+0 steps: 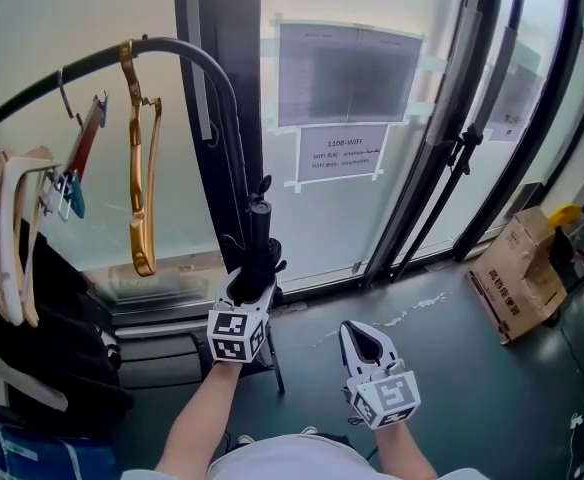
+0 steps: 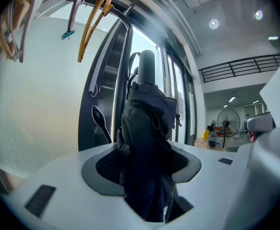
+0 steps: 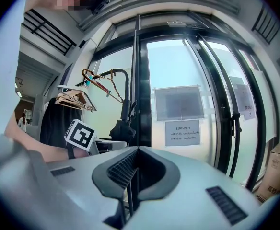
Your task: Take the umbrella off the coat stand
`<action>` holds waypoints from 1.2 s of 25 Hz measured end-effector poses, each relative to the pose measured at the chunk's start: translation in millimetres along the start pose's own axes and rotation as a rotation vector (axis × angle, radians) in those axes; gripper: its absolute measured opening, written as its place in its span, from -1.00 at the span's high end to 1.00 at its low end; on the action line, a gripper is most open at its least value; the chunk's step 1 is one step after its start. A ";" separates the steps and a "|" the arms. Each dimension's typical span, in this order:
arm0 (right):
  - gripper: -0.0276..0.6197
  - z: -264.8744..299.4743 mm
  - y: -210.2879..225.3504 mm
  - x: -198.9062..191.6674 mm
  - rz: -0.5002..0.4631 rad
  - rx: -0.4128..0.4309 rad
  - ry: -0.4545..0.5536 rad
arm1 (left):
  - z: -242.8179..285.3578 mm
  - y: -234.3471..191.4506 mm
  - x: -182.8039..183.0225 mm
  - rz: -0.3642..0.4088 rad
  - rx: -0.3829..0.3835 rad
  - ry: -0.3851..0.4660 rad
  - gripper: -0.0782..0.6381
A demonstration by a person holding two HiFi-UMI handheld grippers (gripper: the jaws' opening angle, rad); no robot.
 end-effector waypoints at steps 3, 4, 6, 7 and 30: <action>0.86 1.0 -3.6 2.8 -0.004 -0.009 0.010 | 0.0 -0.3 5.4 0.009 -0.018 0.007 0.10; 0.86 1.4 -5.1 3.0 -0.005 -0.011 0.010 | 0.0 -0.6 7.1 0.012 -0.024 0.010 0.10; 0.86 2.2 -7.8 3.2 -0.005 -0.016 0.011 | 0.6 -1.8 10.8 0.013 -0.034 0.016 0.10; 0.86 2.6 -9.0 3.5 -0.006 -0.019 0.011 | 1.1 -2.6 12.7 0.011 -0.037 0.018 0.10; 0.86 -4.4 -21.9 15.8 -0.048 -0.077 0.001 | 12.2 -7.8 37.7 -0.023 -0.102 0.075 0.10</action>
Point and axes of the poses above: the fingertips, and each gripper's own axes: z forward along the fingers, y to its right, x out of its top, the point moved 9 cm from there along -z, backward along the fingers, and after that the axes turned 2 degrees about -z, right-handed, at the moved point
